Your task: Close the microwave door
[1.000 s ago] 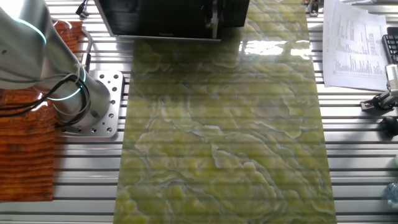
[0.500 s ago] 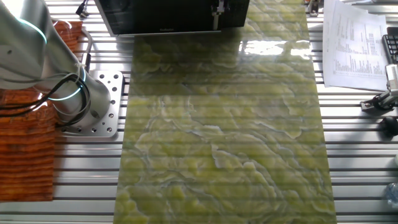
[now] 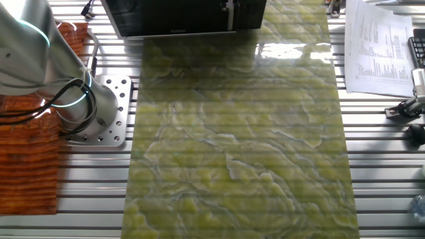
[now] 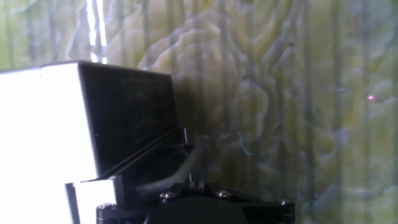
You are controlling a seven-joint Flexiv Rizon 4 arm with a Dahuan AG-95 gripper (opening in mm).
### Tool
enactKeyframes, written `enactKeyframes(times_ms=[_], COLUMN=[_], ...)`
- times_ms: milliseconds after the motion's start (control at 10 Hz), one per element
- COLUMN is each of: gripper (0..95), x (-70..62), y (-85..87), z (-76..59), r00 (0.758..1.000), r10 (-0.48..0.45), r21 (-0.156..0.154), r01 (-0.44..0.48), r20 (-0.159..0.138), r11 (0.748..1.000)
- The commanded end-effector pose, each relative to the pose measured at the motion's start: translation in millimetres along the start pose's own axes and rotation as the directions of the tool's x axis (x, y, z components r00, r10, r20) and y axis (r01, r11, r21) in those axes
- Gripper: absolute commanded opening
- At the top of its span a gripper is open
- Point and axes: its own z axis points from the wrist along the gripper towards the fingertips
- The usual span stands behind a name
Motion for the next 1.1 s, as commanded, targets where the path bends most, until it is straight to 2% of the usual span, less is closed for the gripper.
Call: enactKeyframes(times_ms=[100,200,400,500,700,800,1100], gripper=[0.0,0.0,0.0,0.0,0.0,0.0,0.0], x=[3.1,3.4,2.9,1.5,-1.8,-2.4,-9.3], y=[7.8,10.6,2.1,-6.4,-23.9,-28.1,-64.7], z=[3.0,4.4,0.0,-3.0,-8.6,-9.8,-14.6], r00=[1.0,1.0,1.0,1.0,0.999,0.999,0.993], r10=[0.016,0.017,0.011,-0.001,-0.045,-0.053,-0.119], r21=[-0.037,-0.019,0.097,0.108,0.074,0.083,0.098], r01=[-0.015,-0.017,-0.012,0.0,0.044,0.052,0.118], r20=[0.005,0.01,0.013,0.012,0.009,0.008,0.006], r11=[0.999,1.0,0.995,0.994,0.996,0.995,0.988])
